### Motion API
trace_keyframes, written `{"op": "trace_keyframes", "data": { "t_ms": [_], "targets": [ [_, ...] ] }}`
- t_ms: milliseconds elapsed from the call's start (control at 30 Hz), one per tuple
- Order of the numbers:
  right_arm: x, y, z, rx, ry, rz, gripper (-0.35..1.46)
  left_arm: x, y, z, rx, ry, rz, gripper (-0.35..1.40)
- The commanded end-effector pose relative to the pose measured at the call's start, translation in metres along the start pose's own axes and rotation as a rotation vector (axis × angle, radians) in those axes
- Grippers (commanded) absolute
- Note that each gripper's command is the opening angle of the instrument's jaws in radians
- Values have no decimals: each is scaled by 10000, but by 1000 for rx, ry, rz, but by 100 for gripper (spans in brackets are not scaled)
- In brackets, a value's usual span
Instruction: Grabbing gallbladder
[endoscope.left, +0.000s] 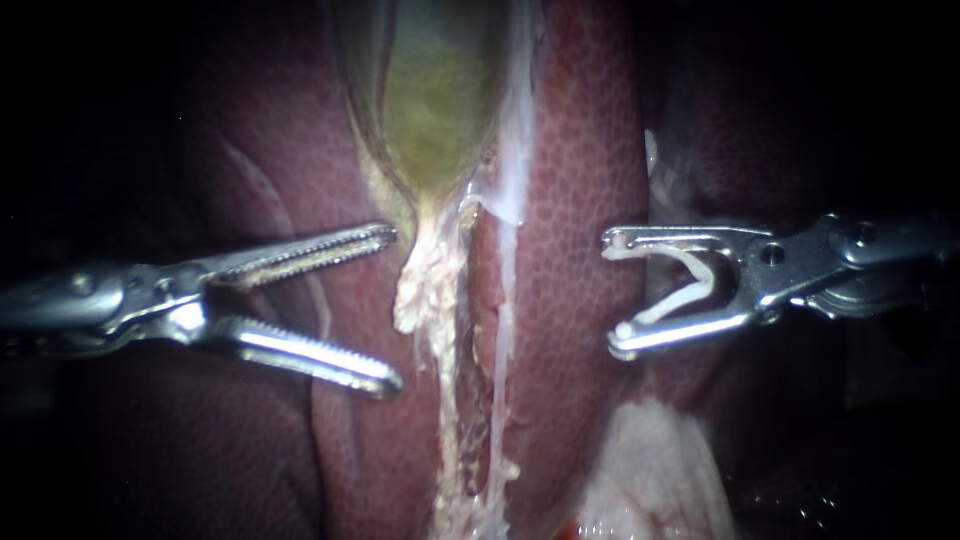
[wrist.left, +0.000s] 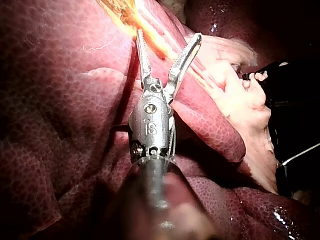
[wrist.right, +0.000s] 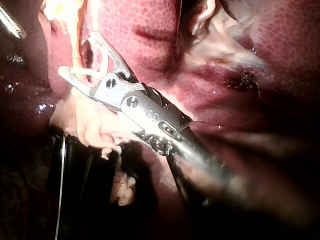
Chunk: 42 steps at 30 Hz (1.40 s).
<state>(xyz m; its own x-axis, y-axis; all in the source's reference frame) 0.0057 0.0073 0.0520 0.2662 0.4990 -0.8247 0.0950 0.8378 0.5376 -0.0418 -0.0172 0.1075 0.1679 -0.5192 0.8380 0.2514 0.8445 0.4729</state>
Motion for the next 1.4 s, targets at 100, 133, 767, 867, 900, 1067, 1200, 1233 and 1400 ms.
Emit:
{"op": "trace_keyframes", "data": {
  "t_ms": [100, 133, 767, 867, 900, 1067, 1200, 1233, 1400],
  "targets": [
    [0, 0, 0, 0, 0, 0, 60, 7, 1, 8, -2, 0, -21, 64],
    [0, 0, 0, 0, 0, 0, 60, 10, 3, 11, -2, 2, -32, 62],
    [1, -1, 2, 0, 0, 0, 60, 38, 20, 4, -76, 105, -207, -35],
    [1, -1, 2, 0, 0, 0, 60, 34, 16, 0, -77, 105, -220, -35],
    [1, -1, 2, 0, 0, 0, 60, 31, 15, -3, -76, 105, -221, -35],
    [1, 0, 2, 0, 0, 0, 60, 1, 6, -26, -79, 108, -234, -35],
    [1, 0, 2, 0, 0, 0, 60, -29, 4, -48, -89, 83, -248, -35],
    [1, 0, 2, 0, 0, 0, 60, -35, 4, -53, -94, 77, -251, -35],
    [1, 0, 2, -1, 0, 0, 60, -59, 8, -71, -108, 55, -255, -35]
  ]
}}
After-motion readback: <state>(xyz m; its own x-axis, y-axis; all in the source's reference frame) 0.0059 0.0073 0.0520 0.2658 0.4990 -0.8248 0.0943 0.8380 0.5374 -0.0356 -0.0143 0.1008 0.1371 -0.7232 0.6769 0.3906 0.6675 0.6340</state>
